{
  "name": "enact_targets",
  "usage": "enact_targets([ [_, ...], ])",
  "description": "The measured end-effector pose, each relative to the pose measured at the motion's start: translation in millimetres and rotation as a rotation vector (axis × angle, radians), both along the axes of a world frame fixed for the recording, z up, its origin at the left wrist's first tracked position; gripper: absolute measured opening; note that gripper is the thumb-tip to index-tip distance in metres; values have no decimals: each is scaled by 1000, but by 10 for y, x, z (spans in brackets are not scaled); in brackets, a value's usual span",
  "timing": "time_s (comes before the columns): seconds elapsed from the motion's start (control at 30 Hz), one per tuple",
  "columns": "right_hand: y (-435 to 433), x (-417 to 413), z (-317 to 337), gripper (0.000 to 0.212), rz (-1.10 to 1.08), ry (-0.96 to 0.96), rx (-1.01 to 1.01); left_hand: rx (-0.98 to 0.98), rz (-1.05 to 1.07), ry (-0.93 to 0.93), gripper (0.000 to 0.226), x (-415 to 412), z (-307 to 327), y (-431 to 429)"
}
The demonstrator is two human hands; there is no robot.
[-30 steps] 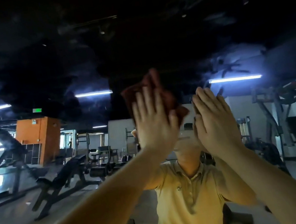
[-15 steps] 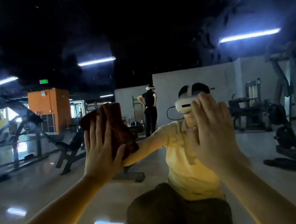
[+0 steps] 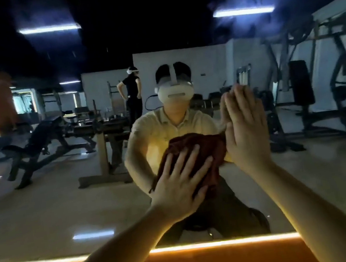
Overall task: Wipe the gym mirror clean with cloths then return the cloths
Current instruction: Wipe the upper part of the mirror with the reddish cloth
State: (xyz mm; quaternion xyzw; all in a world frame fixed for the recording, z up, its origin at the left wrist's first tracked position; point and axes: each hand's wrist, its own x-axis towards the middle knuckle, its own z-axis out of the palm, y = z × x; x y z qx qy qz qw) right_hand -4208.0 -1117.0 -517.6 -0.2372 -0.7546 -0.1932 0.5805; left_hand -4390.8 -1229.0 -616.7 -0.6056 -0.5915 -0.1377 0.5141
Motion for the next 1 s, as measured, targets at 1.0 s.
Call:
enact_targets([
  [1.0, 1102, 1951, 439, 48, 136, -161, 139, 280, 109, -209, 79, 1097, 1090, 846],
])
